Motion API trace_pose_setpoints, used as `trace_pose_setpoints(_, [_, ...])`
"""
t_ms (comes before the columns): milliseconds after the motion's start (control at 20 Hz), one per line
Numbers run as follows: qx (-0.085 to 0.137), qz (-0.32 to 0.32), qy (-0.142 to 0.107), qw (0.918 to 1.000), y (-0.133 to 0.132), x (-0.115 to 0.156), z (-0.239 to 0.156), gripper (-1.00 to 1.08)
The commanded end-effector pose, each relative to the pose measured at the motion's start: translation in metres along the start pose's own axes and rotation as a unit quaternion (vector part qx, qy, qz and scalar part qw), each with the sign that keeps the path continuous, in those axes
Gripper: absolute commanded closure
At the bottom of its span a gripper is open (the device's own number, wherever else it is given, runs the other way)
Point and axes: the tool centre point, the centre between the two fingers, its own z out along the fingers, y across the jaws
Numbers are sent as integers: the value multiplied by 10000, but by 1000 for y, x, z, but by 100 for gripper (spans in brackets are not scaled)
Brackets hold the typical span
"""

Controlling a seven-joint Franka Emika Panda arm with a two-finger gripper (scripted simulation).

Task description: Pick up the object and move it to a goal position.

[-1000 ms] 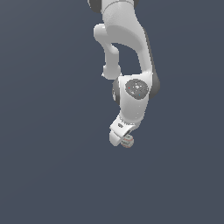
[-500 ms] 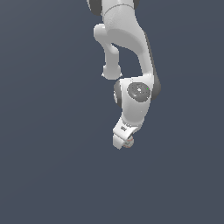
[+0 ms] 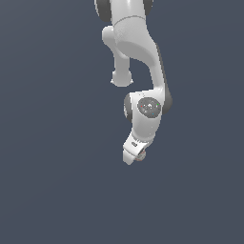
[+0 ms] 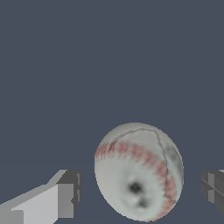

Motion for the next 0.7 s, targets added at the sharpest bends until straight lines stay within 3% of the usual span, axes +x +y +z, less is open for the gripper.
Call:
trace_pose_setpoints(0, [2,-7,-1,10000,0,0,13,-92])
trace_pose_setpoints(300, [1,-10,-1,10000,1,1,21,-92])
trace_pose_setpoints(350, [1,-10,-1,10000,1,1,21,108])
trace_pose_setpoints(650, [1,-10,-1,10000,1,1,21,108])
